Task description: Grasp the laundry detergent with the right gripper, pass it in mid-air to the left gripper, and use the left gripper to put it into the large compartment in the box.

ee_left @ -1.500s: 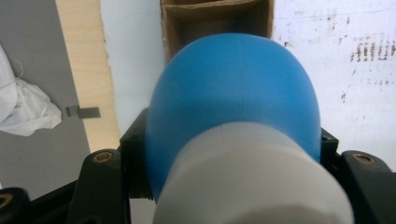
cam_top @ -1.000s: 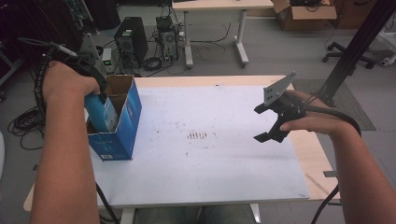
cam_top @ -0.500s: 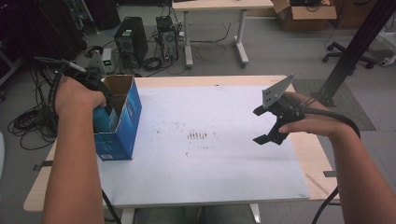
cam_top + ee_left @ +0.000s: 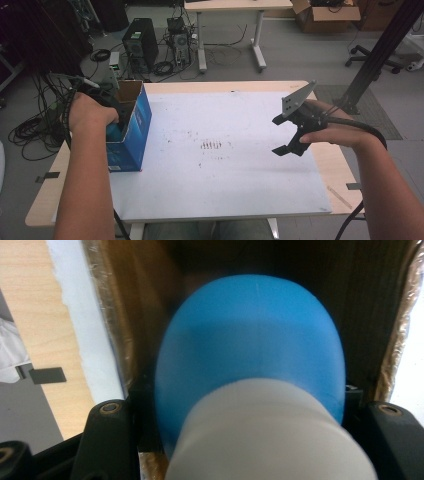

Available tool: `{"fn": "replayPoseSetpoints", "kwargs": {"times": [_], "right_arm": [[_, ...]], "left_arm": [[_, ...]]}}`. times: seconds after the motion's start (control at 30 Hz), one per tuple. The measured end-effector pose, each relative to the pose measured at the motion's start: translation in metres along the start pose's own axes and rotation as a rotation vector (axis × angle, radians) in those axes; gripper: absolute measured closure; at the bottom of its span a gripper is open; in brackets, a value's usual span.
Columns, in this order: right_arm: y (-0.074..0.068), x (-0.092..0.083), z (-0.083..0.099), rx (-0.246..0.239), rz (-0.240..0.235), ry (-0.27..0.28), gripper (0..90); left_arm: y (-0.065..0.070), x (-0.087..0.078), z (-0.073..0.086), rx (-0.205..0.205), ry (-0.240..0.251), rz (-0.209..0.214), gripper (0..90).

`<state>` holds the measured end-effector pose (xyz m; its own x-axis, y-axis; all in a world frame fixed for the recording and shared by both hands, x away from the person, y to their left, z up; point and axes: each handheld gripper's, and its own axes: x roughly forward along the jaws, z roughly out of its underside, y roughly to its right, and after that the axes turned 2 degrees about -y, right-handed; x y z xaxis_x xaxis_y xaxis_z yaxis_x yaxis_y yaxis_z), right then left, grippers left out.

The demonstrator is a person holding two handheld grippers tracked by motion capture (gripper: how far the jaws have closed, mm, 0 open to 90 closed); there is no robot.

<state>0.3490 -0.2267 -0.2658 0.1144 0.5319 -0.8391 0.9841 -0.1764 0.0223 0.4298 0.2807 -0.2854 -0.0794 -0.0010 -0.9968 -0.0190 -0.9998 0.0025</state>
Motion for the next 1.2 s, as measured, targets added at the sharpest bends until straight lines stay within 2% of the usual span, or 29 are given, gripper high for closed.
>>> {"fn": "replayPoseSetpoints", "kwargs": {"times": [0.5,0.7,0.9,1.2], "right_arm": [[0.000,0.004,0.000,0.010,-0.007,-0.012,2.8],[0.001,0.005,0.000,0.007,-0.008,-0.011,2.8],[0.000,0.004,-0.002,0.005,-0.006,-0.010,2.8],[-0.002,0.002,-0.001,0.002,-0.010,-0.008,2.8]], "left_arm": [[-0.001,0.016,-0.004,0.004,-0.015,0.014,38.4],[-0.001,0.017,-0.003,0.005,-0.012,0.014,38.3],[-0.001,0.017,-0.002,0.015,0.011,0.012,38.1],[-0.001,0.017,-0.001,-0.003,0.003,0.016,38.0]]}}
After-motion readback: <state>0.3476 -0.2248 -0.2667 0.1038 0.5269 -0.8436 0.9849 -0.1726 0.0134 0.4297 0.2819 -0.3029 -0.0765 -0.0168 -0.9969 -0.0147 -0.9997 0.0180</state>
